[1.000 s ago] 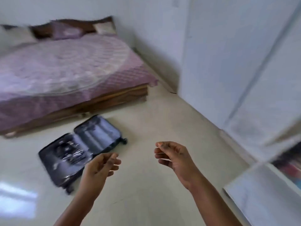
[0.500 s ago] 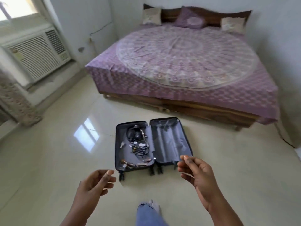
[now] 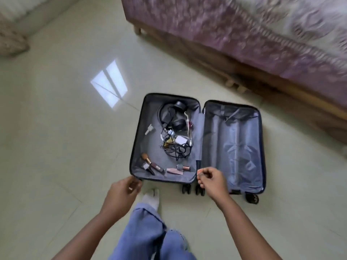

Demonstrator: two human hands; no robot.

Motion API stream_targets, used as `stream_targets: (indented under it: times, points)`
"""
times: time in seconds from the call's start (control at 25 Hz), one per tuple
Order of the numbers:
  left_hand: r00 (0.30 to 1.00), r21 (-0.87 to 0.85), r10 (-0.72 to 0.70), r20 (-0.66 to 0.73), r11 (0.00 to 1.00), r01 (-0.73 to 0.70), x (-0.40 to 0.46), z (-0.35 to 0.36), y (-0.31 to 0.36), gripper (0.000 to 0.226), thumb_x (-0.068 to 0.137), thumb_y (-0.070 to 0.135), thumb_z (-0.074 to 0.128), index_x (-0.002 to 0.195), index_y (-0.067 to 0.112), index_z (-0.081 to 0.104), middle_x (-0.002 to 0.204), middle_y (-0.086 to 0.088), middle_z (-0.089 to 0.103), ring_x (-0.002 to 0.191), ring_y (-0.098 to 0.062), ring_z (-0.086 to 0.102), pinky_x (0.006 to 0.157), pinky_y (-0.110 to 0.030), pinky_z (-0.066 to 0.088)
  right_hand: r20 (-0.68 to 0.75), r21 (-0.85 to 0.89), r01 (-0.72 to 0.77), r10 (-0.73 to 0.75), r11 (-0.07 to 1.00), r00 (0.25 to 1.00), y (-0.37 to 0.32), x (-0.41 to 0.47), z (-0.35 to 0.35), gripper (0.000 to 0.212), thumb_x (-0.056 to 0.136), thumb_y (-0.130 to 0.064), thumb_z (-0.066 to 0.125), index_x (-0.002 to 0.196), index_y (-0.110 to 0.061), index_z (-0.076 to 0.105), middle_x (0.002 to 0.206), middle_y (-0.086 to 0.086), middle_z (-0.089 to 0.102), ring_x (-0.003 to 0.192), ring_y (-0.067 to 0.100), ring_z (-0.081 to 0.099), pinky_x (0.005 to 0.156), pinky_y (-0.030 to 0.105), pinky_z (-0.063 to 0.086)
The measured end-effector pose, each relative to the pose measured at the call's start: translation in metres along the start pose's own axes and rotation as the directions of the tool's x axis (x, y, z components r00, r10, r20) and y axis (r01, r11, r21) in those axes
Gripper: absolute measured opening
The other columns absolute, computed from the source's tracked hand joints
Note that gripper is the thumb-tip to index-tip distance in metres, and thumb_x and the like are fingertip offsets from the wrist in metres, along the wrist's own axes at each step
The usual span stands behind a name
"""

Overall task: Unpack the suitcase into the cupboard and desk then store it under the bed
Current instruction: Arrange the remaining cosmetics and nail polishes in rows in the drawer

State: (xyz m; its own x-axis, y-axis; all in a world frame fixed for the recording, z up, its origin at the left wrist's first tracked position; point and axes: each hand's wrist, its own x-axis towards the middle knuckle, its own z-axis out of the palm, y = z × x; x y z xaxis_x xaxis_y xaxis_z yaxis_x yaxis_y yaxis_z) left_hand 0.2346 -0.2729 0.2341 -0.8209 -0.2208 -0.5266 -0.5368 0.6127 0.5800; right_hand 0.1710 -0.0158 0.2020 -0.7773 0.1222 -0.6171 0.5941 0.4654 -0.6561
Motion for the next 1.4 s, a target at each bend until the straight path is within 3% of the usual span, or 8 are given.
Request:
stream_targets:
  times: [0.28,0.4,0.64,0.72,0.92,1.04,1.16,1.4]
  points:
    - [0.966,0.491,0.178,0.186,0.835,-0.249,0.217,0.145,-0.126,0.02,0.088,0.011,0.046,0.1,0.01,0.062,0.101,-0.014,0.067,0.096,-0.034,0.062,0.077,-0.041,0.049,0.323,-0.803,0.309,-0.064,0.509,0.944,0.131,0.211,0.162,0.034,0.086,-0.002,0.052,0.119,-0.008,0.051,0.124,0.015,0.051,0.115,0.034,0.05,0.091,0.038,0.043]
    - [0.889,0.602,0.318,0.331,0.654,-0.458,0.263,0.18,-0.157,0.024,0.088,0.008,0.049,0.109,0.011,0.06,0.107,-0.012,0.06,0.101,-0.032,0.057,0.08,-0.039,0.047,0.368,-0.876,0.388,-0.122,0.287,0.922,0.162,0.244,0.186,0.056,0.08,-0.018,0.065,0.129,-0.016,0.038,0.128,0.011,0.038,0.119,0.032,0.041,0.097,0.045,0.039]
    - [0.573,0.665,0.626,0.529,0.114,-0.738,0.301,0.224,-0.185,0.021,0.063,0.025,0.07,0.082,0.018,0.067,0.078,-0.001,0.062,0.064,-0.019,0.063,0.05,-0.024,0.047,0.479,-0.802,0.549,-0.296,0.234,0.826,0.187,0.273,0.201,0.036,0.082,-0.019,0.053,0.116,-0.012,0.041,0.12,0.013,0.047,0.115,0.031,0.045,0.091,0.039,0.041]
    - [0.567,0.612,0.657,0.497,0.198,-0.766,0.296,0.226,-0.182,0.008,0.072,0.018,0.057,0.079,0.015,0.06,0.077,-0.004,0.06,0.067,-0.022,0.062,0.05,-0.027,0.047,0.502,-0.747,0.578,-0.291,0.33,0.815,0.183,0.273,0.19,0.026,0.083,-0.019,0.054,0.107,-0.013,0.044,0.115,0.012,0.051,0.112,0.03,0.047,0.088,0.035,0.04]
    - [0.968,0.213,0.248,-0.026,0.948,-0.237,0.258,0.191,-0.176,0.036,0.085,0.025,0.062,0.113,0.011,0.042,0.096,-0.008,0.064,0.089,-0.031,0.063,0.074,-0.032,0.047,0.529,-0.43,0.548,-0.292,0.717,0.797,0.142,0.263,0.195,0.025,0.087,-0.038,0.061,0.073,-0.024,0.046,0.076,0.004,0.06,0.071,0.023,0.061,0.063,0.031,0.043]
    - [0.989,0.068,0.018,-0.145,0.998,-0.008,0.234,0.134,-0.188,0.034,0.082,0.028,0.064,0.11,0.018,0.05,0.089,-0.006,0.066,0.077,-0.027,0.063,0.07,-0.032,0.05,0.543,-0.255,0.519,-0.324,0.816,0.775,0.115,0.274,0.242,0.018,0.087,-0.028,0.066,0.088,-0.011,0.06,0.082,0.01,0.063,0.076,0.027,0.069,0.066,0.038,0.056]
    - [0.988,-0.078,-0.104,-0.114,0.992,0.095,0.211,0.112,-0.185,0.025,0.081,0.039,0.053,0.097,0.019,0.053,0.072,-0.011,0.065,0.06,-0.028,0.06,0.064,-0.04,0.052,0.461,-0.475,0.602,-0.402,0.642,0.791,0.094,0.285,0.296,0.032,0.075,-0.038,0.075,0.09,-0.015,0.06,0.096,0.012,0.067,0.094,0.03,0.063,0.066,0.029,0.04]
    - [0.977,0.292,0.207,-0.051,0.939,-0.184,0.218,0.141,-0.193,0.017,0.089,0.033,0.058,0.095,0.018,0.056,0.075,0.009,0.058,0.071,-0.015,0.057,0.065,-0.035,0.048,0.379,-0.471,0.4,-0.229,0.787,0.897,0.08,0.279,0.291,0.028,0.059,-0.029,0.082,0.071,-0.015,0.061,0.07,0.002,0.061,0.07,0.022,0.062,0.05,0.022,0.04]
